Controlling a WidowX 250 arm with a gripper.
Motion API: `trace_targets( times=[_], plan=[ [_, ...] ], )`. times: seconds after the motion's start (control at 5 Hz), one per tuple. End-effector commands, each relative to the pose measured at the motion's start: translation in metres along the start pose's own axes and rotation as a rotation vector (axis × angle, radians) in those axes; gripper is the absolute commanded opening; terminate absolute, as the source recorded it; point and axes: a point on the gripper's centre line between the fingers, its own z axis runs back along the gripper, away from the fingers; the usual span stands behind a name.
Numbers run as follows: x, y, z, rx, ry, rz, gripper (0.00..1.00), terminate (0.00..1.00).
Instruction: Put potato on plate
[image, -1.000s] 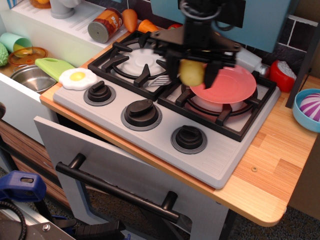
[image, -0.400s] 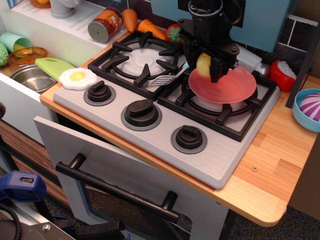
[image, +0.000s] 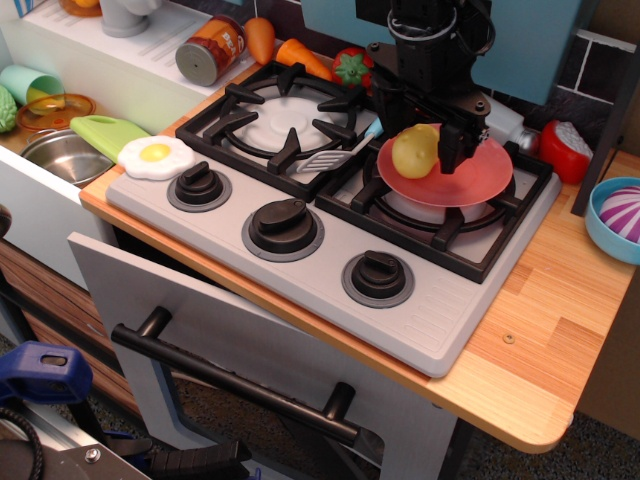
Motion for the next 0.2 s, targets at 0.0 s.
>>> trace_targets(
  times=[0.0],
  plan=[
    [0.0079,0.0066,0.0135,0.011,-0.047,0.002,1.00,1.00]
  ],
)
